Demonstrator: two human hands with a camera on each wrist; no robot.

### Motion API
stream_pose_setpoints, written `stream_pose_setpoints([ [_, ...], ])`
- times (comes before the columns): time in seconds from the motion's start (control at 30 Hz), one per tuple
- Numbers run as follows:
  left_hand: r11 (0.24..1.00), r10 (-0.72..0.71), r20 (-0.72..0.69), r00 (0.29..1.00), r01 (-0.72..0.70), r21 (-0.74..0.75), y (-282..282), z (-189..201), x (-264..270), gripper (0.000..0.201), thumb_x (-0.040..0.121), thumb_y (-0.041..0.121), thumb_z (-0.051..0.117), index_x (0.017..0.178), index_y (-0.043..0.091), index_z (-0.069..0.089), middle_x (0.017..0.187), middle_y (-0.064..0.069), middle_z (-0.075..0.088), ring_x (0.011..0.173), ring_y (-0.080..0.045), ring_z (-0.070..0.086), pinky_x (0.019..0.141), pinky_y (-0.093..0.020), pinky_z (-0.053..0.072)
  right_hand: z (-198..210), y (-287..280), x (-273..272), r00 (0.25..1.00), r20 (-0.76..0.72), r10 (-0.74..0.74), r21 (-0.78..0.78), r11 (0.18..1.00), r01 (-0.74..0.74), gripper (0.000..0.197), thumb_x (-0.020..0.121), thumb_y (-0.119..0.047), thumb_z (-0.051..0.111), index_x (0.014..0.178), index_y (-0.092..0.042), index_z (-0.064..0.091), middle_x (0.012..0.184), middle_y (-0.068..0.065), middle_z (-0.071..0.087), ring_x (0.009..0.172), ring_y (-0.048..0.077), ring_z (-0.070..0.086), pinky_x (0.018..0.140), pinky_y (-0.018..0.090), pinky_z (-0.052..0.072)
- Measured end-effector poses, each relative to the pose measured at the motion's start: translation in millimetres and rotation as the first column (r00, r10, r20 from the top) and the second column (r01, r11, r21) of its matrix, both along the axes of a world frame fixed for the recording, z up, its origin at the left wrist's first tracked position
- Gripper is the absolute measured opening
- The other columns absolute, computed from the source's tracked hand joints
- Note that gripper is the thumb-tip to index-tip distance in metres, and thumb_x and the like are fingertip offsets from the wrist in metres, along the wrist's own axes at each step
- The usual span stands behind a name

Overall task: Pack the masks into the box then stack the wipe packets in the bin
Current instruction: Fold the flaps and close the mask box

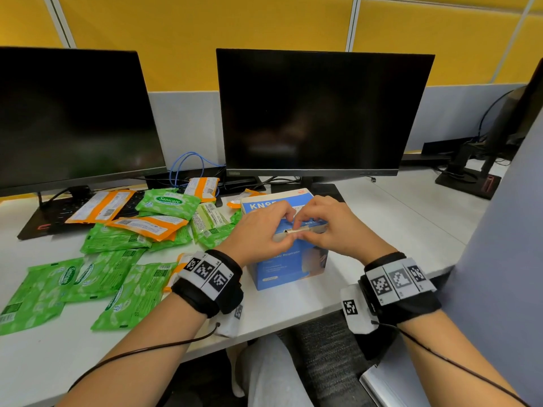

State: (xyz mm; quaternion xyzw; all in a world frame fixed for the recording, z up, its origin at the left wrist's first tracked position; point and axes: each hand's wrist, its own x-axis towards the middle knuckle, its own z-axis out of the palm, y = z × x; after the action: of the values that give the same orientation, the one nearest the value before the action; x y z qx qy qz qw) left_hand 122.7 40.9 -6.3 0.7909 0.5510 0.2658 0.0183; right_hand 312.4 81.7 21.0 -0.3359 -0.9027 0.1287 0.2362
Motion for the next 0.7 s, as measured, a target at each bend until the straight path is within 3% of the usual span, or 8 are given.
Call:
stream_pose_setpoints([
  [0.13, 1.0, 0.002, -0.002, 1.0, -0.002, -0.024, -1.0, 0.3, -0.7, 0.03, 0.082, 0.045, 0.056, 0.105, 0.028, 0.047, 0.107, 0.012, 0.058, 0.094, -0.011, 0.059, 0.077, -0.037, 0.051, 8.3, -3.8, -3.6, 0.991, 0.128, -0.025, 0.109, 0.994, 0.011, 0.014, 0.085, -0.036, 0.066, 0.098, -0.031, 0.069, 0.102, -0.007, 0.054, 0.094, 0.006, 0.035, 0.092, 0.032, 0.033],
  [0.27, 1.0, -0.004, 0.0, 1.0, 0.004, -0.025, -1.4, 1.3, -0.3, 0.028, 0.081, 0.044, 0.058, 0.102, 0.029, 0.048, 0.107, 0.012, 0.058, 0.093, -0.009, 0.059, 0.076, -0.035, 0.051, 14.2, -6.8, -10.4, 0.965, 0.257, -0.053, 0.142, 0.99, 0.016, 0.015, 0.089, -0.033, 0.061, 0.101, -0.026, 0.065, 0.102, -0.007, 0.054, 0.097, 0.01, 0.038, 0.093, 0.032, 0.033],
  [0.47, 1.0, 0.005, -0.05, 0.999, -0.007, -0.03, -2.5, 2.7, -0.2, 0.033, 0.08, 0.043, 0.064, 0.104, 0.027, 0.048, 0.107, 0.013, 0.055, 0.093, -0.009, 0.056, 0.075, -0.027, 0.047, 14.2, -10.2, -6.3, 0.992, 0.125, 0.023, -0.035, 0.999, -0.018, 0.008, 0.083, -0.018, 0.068, 0.09, -0.022, 0.068, 0.096, -0.004, 0.057, 0.094, 0.013, 0.049, 0.082, 0.027, 0.044],
  [0.57, 0.999, 0.026, -0.084, 0.996, -0.029, -0.032, -1.6, 3.0, 0.9, 0.035, 0.079, 0.044, 0.065, 0.103, 0.028, 0.046, 0.11, 0.012, 0.054, 0.093, -0.009, 0.054, 0.071, -0.021, 0.037, 15.1, -12.4, -5.9, 0.99, 0.144, 0.012, -0.013, 1.0, -0.01, 0.008, 0.083, -0.019, 0.068, 0.089, -0.023, 0.065, 0.092, -0.005, 0.057, 0.09, 0.012, 0.05, 0.078, 0.024, 0.044],
  [0.7, 0.999, 0.028, -0.106, 0.994, -0.033, -0.04, -1.8, 3.4, 1.2, 0.039, 0.078, 0.046, 0.066, 0.106, 0.027, 0.047, 0.11, 0.012, 0.053, 0.094, -0.008, 0.054, 0.073, -0.021, 0.037, 18.1, -14.7, -7.5, 0.981, 0.195, -0.012, 0.019, 1.0, 0.009, 0.015, 0.084, -0.021, 0.068, 0.099, -0.022, 0.066, 0.088, -0.006, 0.055, 0.084, 0.013, 0.05, 0.073, 0.026, 0.045],
])
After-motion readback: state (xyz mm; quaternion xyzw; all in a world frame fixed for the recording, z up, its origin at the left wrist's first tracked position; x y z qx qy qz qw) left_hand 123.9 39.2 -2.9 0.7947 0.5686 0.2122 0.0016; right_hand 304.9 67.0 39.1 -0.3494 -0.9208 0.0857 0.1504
